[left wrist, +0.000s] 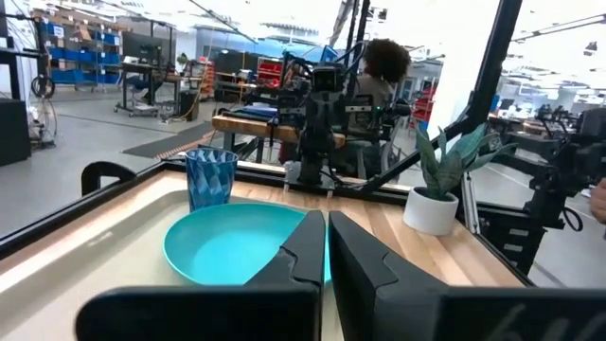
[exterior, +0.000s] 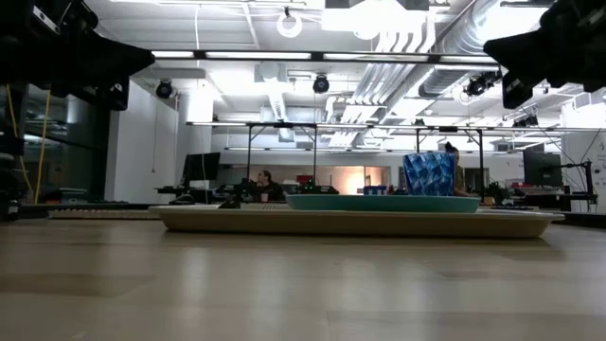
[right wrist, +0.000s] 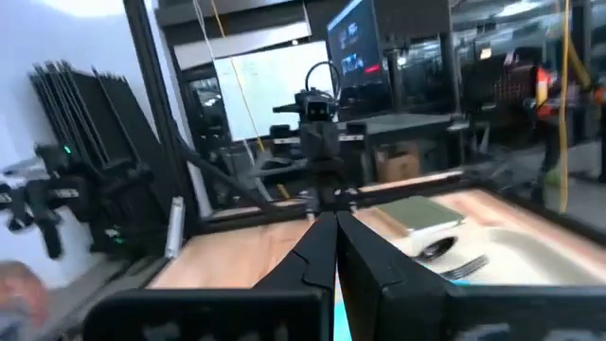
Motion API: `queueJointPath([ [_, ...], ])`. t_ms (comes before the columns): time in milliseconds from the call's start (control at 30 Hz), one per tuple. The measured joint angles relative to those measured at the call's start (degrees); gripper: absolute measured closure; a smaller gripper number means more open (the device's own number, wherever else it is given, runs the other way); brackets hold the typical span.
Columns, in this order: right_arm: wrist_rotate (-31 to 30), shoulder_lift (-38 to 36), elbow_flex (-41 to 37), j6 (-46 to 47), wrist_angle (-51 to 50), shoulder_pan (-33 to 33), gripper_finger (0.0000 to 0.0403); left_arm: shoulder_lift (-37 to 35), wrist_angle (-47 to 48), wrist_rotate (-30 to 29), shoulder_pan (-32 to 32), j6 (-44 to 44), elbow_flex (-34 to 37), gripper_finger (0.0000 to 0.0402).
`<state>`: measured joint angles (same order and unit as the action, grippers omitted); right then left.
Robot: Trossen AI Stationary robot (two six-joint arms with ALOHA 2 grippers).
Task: Pick and place plate/cup/fork/spoon on tray
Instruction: Return to Home Position
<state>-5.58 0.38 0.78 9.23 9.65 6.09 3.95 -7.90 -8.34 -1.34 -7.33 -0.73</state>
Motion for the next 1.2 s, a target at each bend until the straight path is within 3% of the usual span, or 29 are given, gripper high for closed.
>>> queueJointPath([
  [267, -0.4, 0.0, -0.2, -5.4, -1.0, -2.0, 0.0402, 0.0, 0.0, 0.0, 0.0, 0.0, 0.0, 0.0401],
  [400, -5.6, 0.4, -0.2, -6.9, -7.0, -2.4, 0.0402, 0.0, 0.0, 0.0, 0.0, 0.0, 0.0, 0.0401],
  [533, -6.5, 2.1, -0.1, -10.1, -7.3, -2.5, 0.0402, 0.0, 0.0, 0.1, 0.0, 0.0, 0.0, 0.0401],
  [1200, -6.3, 2.5, 0.0, -2.7, -7.7, -2.5, 0.0402, 0.0, 0.0, 0.1, 0.0, 0.0, 0.0, 0.0401],
])
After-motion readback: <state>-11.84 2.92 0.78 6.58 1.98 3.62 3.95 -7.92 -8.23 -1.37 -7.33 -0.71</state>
